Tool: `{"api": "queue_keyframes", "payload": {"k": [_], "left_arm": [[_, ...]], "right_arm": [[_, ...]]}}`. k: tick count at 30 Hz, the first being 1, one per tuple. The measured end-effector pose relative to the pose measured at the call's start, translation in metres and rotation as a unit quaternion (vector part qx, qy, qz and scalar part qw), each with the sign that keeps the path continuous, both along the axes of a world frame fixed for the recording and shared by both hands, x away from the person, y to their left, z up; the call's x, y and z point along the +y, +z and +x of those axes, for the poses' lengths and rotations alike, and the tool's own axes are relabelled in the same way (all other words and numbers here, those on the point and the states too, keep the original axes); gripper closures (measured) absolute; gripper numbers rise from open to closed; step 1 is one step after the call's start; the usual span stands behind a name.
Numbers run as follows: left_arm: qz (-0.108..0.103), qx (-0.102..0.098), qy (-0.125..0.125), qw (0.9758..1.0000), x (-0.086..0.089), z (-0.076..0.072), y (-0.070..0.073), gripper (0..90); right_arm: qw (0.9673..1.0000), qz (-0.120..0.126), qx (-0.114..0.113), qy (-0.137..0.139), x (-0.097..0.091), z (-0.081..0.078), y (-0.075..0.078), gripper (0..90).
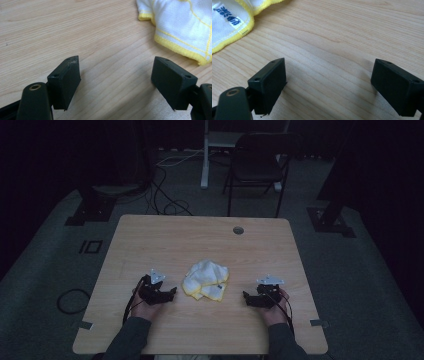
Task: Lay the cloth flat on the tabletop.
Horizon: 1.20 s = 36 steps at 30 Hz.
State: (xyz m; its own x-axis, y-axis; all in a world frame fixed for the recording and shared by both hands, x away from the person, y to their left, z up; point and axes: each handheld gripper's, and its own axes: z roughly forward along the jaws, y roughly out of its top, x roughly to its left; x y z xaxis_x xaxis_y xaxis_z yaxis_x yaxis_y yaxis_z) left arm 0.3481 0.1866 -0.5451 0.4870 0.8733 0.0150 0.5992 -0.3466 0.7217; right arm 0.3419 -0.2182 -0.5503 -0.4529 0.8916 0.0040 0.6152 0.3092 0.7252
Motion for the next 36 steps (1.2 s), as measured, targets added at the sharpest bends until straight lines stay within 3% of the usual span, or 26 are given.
{"api": "queue_keyframes", "payload": {"k": [3,6,9,14,20,26,36], "left_arm": [[0.001,0.0,-0.004,1.0,-0.001,-0.002,0.001,26.8],[0.006,0.002,-0.012,0.9999,-0.005,-0.005,0.003,39.0],[0.016,-0.004,-0.02,0.9997,-0.008,-0.009,0.005,44.7],[0.015,-0.012,-0.042,0.9989,-0.012,-0.015,0.009,45.6],[0.004,-0.019,-0.083,0.9964,-0.023,-0.024,0.013,46.1],[0.015,-0.014,-0.114,0.9933,-0.037,-0.027,0.011,47.8],[0.028,-0.016,-0.136,0.9901,-0.057,-0.019,0.009,49.0]], "right_arm": [[1.0,0.0,0.0,0.001,0.0,0.0,0.0,13.0],[1.0,0.0,0.001,0.001,0.001,-0.002,0.001,16.5],[0.9999,-0.001,0.001,0.017,0.005,-0.005,0.005,36.3],[0.9995,-0.007,-0.005,0.029,0.01,-0.008,0.007,49.1],[0.9985,-0.02,-0.022,0.045,0.019,-0.014,0.011,52.0],[0.9978,-0.02,-0.032,0.055,0.023,-0.019,0.016,52.8],[0.997,-0.02,-0.039,0.064,0.027,-0.021,0.019,52.7]]}}
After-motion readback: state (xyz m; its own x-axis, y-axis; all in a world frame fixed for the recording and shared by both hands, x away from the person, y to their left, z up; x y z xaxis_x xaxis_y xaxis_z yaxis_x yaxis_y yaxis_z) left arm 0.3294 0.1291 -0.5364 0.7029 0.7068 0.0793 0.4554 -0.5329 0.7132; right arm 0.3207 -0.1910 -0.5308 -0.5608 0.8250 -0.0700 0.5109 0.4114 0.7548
